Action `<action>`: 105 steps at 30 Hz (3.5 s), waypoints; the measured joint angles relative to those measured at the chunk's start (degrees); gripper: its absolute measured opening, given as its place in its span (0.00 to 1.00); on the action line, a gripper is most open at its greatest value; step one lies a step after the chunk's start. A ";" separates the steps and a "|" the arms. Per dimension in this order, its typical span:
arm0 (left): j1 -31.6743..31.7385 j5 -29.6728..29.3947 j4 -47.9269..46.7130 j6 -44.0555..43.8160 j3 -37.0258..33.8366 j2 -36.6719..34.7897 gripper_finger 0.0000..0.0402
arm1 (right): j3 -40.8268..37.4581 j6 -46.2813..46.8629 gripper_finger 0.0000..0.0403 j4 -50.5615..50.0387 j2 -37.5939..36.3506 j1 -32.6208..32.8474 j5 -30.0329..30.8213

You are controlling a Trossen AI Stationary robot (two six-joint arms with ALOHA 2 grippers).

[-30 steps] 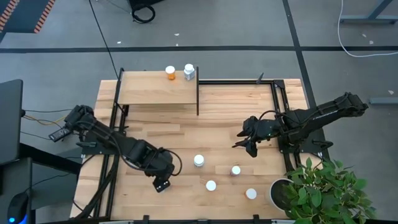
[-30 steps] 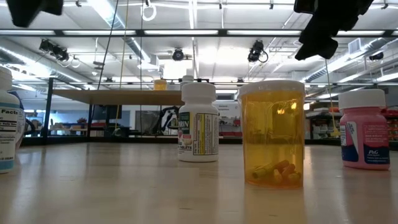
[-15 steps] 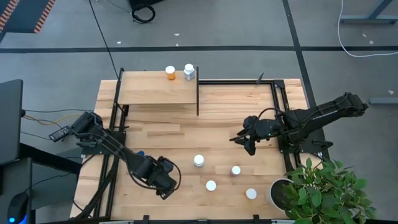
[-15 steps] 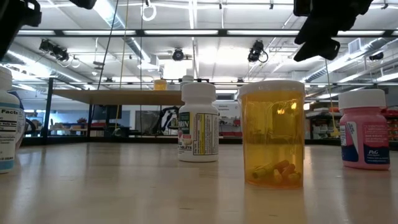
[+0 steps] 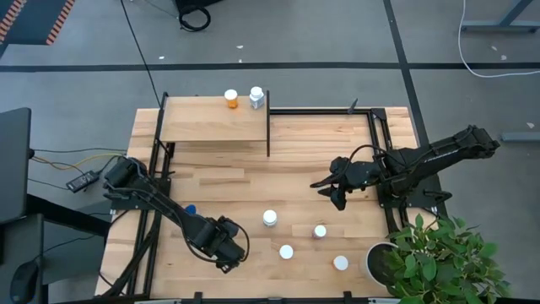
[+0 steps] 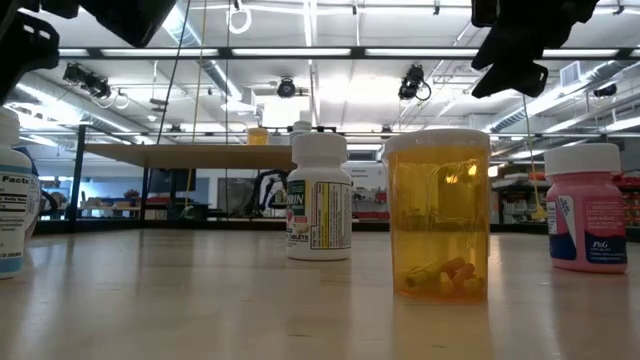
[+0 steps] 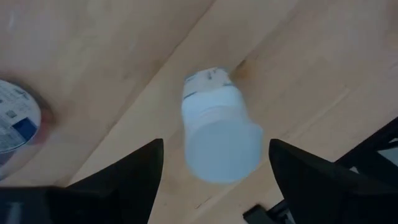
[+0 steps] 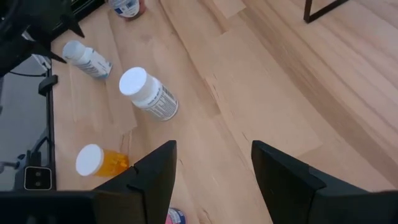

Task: Pick and place medicine bottles onto shelf by color
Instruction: Put the white pill bottle on the shelf

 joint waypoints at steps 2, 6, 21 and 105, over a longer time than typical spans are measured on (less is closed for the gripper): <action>-0.11 -0.04 1.54 -0.05 0.04 0.27 0.73 | 0.00 0.08 0.54 -0.01 0.00 0.00 0.00; -0.11 -0.11 2.05 -0.05 0.07 1.01 0.73 | 0.00 0.07 0.54 0.03 0.00 0.00 0.00; -0.25 1.65 4.90 1.67 0.02 3.14 0.67 | 0.00 -0.70 0.54 0.20 0.00 0.00 0.00; 88.02 -12.92 -29.51 87.53 37.20 5.20 0.58 | 0.00 4.08 0.54 0.31 -0.01 -1.68 9.05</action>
